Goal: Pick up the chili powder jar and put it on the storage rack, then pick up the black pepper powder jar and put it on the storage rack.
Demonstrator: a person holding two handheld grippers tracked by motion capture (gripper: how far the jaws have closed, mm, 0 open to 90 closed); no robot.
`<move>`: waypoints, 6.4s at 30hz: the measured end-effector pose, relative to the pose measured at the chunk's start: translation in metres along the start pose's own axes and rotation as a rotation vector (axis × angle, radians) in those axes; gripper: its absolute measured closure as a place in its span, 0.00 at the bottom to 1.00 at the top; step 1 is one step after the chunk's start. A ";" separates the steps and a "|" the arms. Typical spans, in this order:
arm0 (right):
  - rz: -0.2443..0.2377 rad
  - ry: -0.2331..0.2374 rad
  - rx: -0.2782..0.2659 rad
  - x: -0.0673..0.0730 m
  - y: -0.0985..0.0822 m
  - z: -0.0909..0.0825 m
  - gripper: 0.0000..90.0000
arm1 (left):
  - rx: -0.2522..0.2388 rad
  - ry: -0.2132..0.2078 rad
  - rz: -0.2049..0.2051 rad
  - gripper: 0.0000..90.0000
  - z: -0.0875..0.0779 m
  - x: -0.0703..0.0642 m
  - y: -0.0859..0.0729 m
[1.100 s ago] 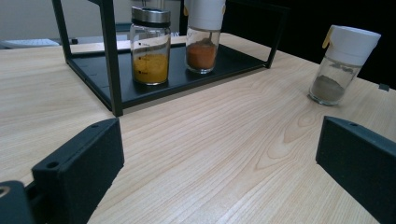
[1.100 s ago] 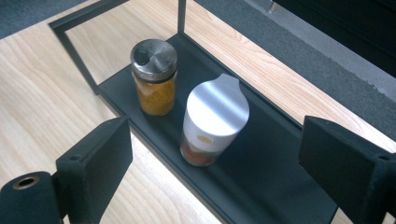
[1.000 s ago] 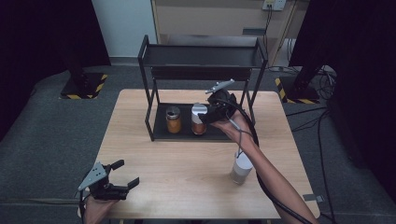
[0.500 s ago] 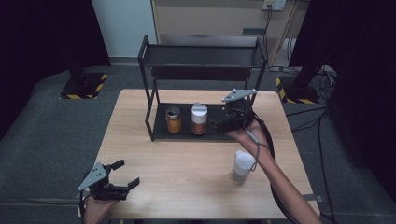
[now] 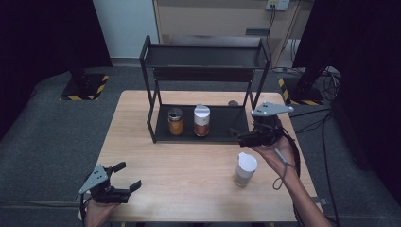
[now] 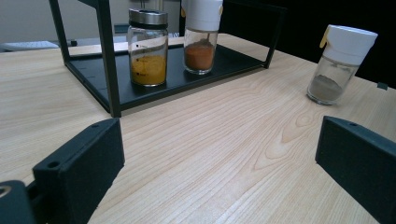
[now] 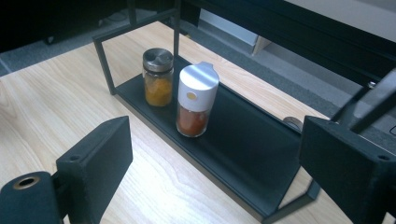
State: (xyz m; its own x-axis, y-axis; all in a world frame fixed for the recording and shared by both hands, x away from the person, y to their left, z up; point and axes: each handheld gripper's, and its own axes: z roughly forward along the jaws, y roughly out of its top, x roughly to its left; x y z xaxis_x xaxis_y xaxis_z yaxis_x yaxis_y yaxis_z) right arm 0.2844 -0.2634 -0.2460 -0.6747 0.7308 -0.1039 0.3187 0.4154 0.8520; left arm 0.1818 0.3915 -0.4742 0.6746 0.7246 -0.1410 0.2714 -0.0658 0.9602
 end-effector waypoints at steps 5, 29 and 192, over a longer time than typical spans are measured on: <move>0.030 -0.014 -0.028 -0.001 -0.023 -0.020 0.12 | 0.000 0.001 0.005 0.01 -0.001 -0.001 0.001; 0.124 -0.173 -0.121 0.017 -0.142 -0.059 0.10 | -0.005 0.006 0.002 0.01 -0.001 -0.001 0.000; 0.160 0.003 -0.046 0.030 -0.166 0.031 0.34 | -0.014 -0.005 0.004 0.00 -0.002 0.000 -0.001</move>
State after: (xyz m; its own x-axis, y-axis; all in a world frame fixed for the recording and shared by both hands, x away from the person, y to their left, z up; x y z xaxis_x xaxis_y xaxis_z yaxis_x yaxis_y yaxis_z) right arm 0.2317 -0.2933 -0.4061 -0.6193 0.7843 0.0366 0.3916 0.2681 0.8802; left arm 0.1802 0.3928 -0.4743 0.6793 0.7207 -0.1383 0.2591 -0.0592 0.9640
